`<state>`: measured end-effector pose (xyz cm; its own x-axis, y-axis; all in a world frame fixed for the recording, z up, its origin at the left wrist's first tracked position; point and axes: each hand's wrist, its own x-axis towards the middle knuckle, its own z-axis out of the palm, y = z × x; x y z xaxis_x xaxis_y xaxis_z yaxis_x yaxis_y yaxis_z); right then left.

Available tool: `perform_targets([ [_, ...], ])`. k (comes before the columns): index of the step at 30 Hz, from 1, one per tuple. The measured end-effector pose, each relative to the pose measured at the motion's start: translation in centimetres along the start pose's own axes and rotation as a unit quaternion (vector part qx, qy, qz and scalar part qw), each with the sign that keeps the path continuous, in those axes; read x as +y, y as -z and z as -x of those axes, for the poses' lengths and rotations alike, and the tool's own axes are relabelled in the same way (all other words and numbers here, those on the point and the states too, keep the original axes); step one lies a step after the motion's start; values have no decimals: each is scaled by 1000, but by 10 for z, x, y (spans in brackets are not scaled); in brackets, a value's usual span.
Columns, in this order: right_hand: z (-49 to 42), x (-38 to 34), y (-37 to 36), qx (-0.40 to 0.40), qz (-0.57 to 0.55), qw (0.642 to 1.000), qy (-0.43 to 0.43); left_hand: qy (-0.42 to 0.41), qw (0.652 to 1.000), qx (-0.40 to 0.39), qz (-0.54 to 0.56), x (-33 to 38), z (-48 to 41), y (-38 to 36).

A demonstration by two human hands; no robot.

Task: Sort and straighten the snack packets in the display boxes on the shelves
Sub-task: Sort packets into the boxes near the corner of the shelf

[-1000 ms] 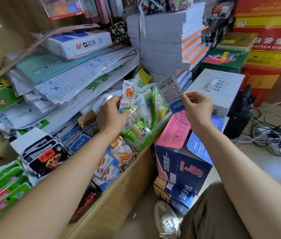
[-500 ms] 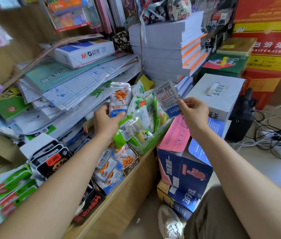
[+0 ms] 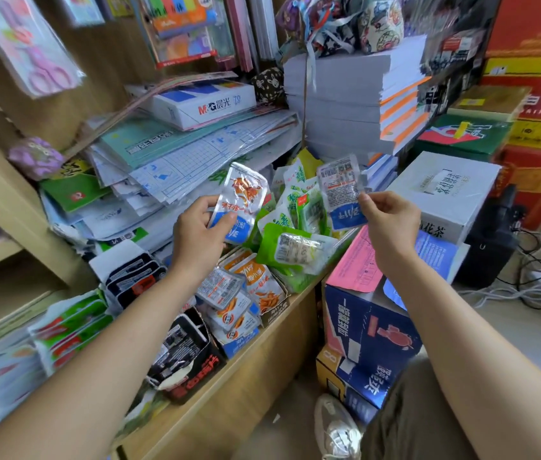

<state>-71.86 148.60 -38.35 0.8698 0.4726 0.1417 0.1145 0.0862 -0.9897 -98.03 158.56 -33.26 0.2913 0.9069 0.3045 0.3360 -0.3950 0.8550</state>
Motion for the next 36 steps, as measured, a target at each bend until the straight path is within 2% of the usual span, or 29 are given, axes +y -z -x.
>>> perform_targets([
  [3, 18, -8, -11, -28, -7, 999, 22, 11, 999, 36, 22, -2, 20, 36],
  [7, 53, -19, -31, -119, -3, 990, 74, 17, 996, 84, 31, -8, 45, 83],
  [11, 81, -26, -54, -186, 64, 969, 152, 28, 992, 114, 44, -13, 73, 122],
  [14, 99, -32, -72, -187, 115, 951, 218, 38, 989, 127, 56, -18, 95, 144],
  [17, 122, -35, -96, -172, 161, 915, 328, 48, 984, 158, 67, -27, 116, 159],
  [19, 134, -29, -115, -223, 196, 876, 381, 61, 979, 179, 77, -36, 128, 164],
  [22, 145, -10, -136, -420, 289, 790, 340, 71, 973, 195, 99, -48, 143, 167],
  [23, 147, -4, -138, -466, 301, 768, 321, 71, 972, 196, 106, -52, 147, 168],
  [24, 147, 1, -139, -492, 297, 761, 301, 74, 971, 197, 112, -57, 152, 168],
  [26, 143, 3, -138, -507, 296, 764, 267, 85, 968, 197, 126, -69, 161, 167],
  [28, 137, 5, -134, -541, 294, 752, 234, 100, 963, 207, 143, -80, 168, 166],
  [30, 133, 1, -129, -586, 258, 750, 165, 107, 958, 214, 156, -85, 169, 166],
  [33, 137, -15, -116, -597, 189, 776, 77, 104, 958, 208, 169, -87, 168, 167],
  [36, 144, -26, -105, -590, 151, 791, 61, 113, 959, 202, 164, -91, 168, 167],
])
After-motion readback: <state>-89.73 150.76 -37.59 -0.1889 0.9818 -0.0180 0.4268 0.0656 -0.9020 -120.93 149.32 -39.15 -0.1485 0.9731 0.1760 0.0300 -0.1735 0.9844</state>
